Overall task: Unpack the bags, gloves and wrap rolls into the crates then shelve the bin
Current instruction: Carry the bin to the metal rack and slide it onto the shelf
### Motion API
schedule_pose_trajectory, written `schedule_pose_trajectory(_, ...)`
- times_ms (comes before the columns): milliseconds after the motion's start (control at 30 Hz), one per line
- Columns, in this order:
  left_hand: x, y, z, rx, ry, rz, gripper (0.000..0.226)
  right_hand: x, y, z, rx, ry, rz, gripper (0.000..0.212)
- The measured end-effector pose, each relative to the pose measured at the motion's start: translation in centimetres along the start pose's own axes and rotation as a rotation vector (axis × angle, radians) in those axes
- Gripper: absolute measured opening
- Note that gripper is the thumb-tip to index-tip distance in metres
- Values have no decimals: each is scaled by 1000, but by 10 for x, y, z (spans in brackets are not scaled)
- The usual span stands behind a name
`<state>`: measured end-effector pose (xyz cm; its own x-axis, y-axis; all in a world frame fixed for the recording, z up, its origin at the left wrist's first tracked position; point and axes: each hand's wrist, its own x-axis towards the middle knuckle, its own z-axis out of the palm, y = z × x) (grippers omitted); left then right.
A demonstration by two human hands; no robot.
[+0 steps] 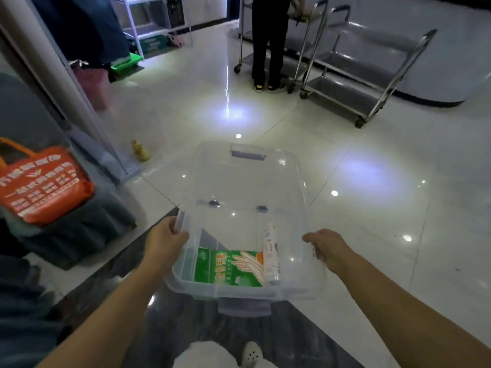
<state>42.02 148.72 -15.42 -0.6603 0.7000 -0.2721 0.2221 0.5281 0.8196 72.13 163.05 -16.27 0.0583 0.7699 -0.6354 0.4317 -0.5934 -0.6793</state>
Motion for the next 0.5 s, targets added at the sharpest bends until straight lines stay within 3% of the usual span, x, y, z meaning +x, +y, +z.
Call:
schedule_pose_trajectory(233, 146, 44, 11, -138, 165, -76, 25, 128, -146, 61, -49, -39, -78, 21)
schedule_pose_trajectory(500, 381, 94, 16, -157, 163, -112, 35, 263, -319, 144, -8, 47, -189, 21)
